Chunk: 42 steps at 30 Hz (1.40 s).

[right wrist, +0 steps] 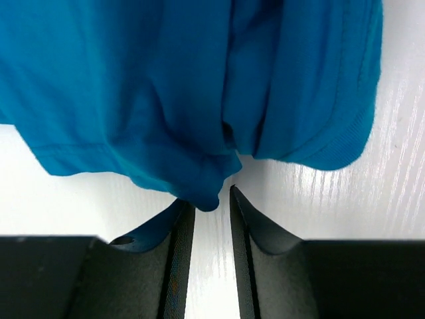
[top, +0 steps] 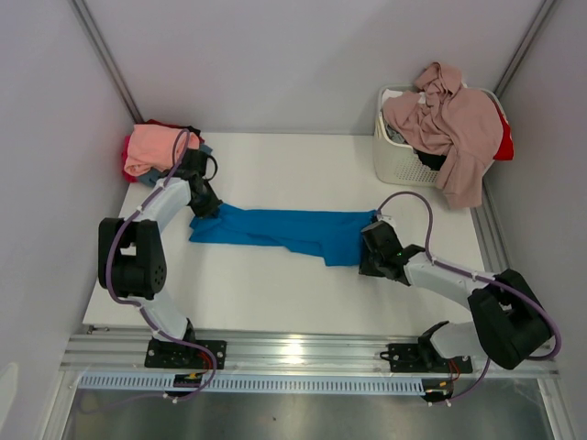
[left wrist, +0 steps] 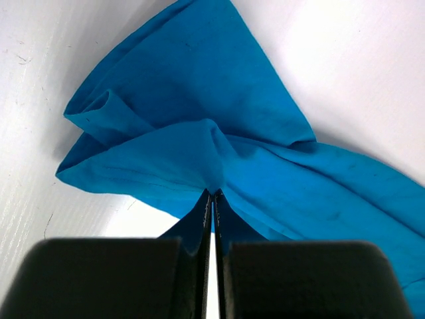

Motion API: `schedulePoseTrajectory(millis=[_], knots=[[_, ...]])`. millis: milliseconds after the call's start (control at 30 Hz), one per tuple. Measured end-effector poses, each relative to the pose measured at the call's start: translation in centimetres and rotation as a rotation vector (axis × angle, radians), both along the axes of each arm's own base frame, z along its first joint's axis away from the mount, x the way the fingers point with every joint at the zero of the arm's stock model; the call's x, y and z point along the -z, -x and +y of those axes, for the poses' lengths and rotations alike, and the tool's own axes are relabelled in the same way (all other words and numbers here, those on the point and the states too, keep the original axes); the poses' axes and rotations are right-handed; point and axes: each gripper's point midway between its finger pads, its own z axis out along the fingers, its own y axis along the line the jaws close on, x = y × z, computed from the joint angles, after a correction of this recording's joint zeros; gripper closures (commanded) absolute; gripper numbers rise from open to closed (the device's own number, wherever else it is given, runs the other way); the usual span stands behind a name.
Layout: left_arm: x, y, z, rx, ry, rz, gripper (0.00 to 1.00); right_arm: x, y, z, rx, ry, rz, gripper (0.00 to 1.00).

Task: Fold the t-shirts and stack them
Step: Fold the other side of the tshirt into a rectangle

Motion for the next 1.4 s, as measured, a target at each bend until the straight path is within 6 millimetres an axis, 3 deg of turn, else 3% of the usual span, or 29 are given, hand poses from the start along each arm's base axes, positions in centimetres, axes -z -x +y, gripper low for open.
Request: schedulePoseTrajectory(millis=[233, 467, 600, 900, 1033, 1067, 1233, 1400], knots=[[0.0, -0.1, 0.0, 0.002, 0.002, -0.004, 0.99, 0.4, -0.9, 0.4, -0.012, 0.01, -0.011, 0.59], [-0.1, -0.3, -0.2, 0.018, 0.005, -0.011, 1.0, -0.2, -1.1, 1.5, -0.051, -0.045, -0.043, 0.39], [-0.1, -0.3, -0.3, 0.022, 0.01, -0.015, 0.99, -1.1, -1.2, 1.6, -0.053, -0.066, -0.07, 0.38], [-0.2, -0.5, -0.3, 0.022, 0.011, -0.021, 0.99, 0.0, -1.7, 0.7, -0.013, -0.006, -0.048, 0.39], [-0.2, -0.5, -0.3, 0.023, 0.011, -0.022, 1.0, -0.1, -2.1, 0.6, 0.002, -0.005, -0.057, 0.17], [-0.2, -0.5, -0.3, 0.023, 0.011, -0.023, 1.0, -0.3, -2.3, 0.7, 0.0, -0.02, -0.061, 0.16], [-0.2, -0.6, -0.3, 0.029, 0.009, -0.025, 0.99, -1.4, -2.2, 0.6, 0.015, -0.112, -0.094, 0.25], [-0.2, -0.6, -0.3, 0.03, 0.009, -0.027, 0.99, -2.0, -2.4, 0.4, 0.034, -0.142, -0.108, 0.45]])
